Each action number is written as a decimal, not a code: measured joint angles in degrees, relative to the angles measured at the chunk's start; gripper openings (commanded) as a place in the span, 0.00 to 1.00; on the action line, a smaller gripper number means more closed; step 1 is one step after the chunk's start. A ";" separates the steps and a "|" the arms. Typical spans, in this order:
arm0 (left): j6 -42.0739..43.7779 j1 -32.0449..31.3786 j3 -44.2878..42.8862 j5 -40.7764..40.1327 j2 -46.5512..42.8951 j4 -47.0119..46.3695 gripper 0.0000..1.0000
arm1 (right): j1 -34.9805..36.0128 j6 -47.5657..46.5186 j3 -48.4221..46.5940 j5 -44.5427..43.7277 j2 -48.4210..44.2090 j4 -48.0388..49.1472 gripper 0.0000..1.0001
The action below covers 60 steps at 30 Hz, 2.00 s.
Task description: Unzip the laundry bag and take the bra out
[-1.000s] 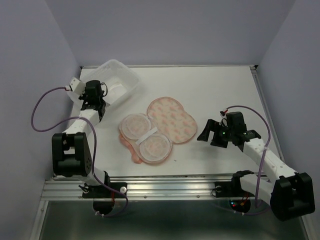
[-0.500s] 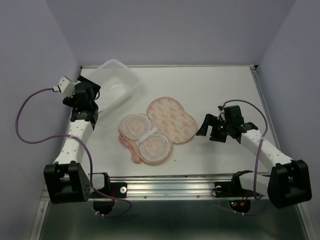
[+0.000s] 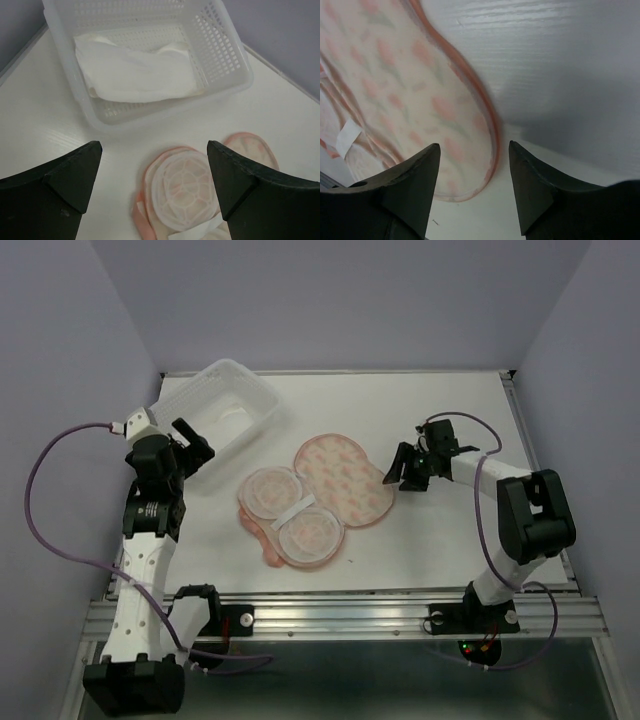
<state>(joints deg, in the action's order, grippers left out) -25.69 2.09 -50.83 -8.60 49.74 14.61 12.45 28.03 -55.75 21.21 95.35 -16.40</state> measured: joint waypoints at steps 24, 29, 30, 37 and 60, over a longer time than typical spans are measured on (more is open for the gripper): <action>3.80 -0.02 1.01 6.23 -4.87 8.83 0.99 | 4.92 -3.87 -2.62 -5.22 8.94 8.07 0.01; 4.02 -0.02 0.39 6.64 -3.89 8.81 0.99 | 5.27 -4.02 -3.04 -9.09 7.54 5.46 0.01; 4.02 -0.02 0.31 6.67 -3.76 8.92 0.99 | 5.31 -4.13 -3.04 -9.90 6.86 4.59 0.01; 4.02 -0.02 -1.16 6.80 -3.37 8.94 0.99 | 5.27 -6.80 -6.05 -18.75 -5.92 -2.97 0.01; -0.31 -0.02 4.20 7.74 -4.72 6.21 0.99 | 15.39 -20.96 -1.68 -4.87 -18.38 -2.99 0.01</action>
<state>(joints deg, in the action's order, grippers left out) -26.00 2.07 -46.63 -0.86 45.01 20.82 27.83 7.07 -57.43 16.34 76.97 -19.40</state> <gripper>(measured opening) 0.989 0.018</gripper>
